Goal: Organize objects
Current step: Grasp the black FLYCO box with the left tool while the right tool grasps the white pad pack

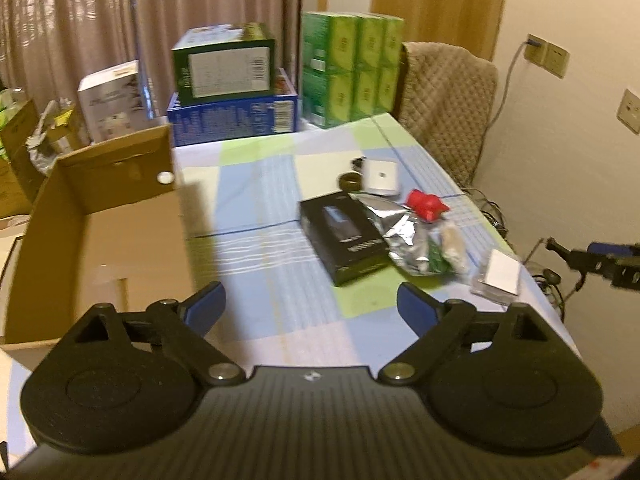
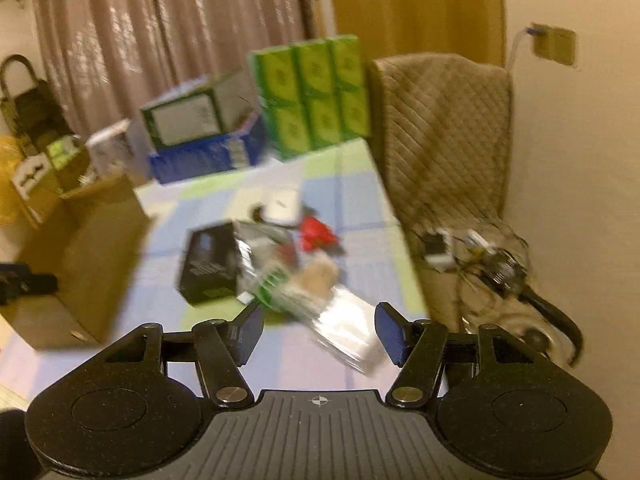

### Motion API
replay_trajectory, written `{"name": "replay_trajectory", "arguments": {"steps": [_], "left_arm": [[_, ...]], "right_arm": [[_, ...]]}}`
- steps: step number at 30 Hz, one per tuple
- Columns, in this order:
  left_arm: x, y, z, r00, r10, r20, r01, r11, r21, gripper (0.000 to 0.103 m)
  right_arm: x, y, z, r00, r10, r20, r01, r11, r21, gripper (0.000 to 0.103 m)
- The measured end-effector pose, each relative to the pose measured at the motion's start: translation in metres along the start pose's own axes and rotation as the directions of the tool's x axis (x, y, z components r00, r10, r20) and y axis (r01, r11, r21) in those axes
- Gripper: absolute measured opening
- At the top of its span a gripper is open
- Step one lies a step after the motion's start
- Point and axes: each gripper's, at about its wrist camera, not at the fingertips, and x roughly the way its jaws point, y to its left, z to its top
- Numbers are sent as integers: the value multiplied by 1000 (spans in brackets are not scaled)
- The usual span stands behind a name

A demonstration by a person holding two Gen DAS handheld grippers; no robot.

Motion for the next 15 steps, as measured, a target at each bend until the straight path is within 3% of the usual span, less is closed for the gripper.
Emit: {"name": "replay_trajectory", "arguments": {"steps": [5,15], "left_arm": [[20,-25,-4,999,-23,-27,23,1000,20,98],[63,-52,-11,996,-22,-89,26,999,43,102]], "right_arm": [[10,-23,-16,999,-20,-37,21,999,37,59],[55,-30,-26,993,-14,-114,5,997,-79,64]]}}
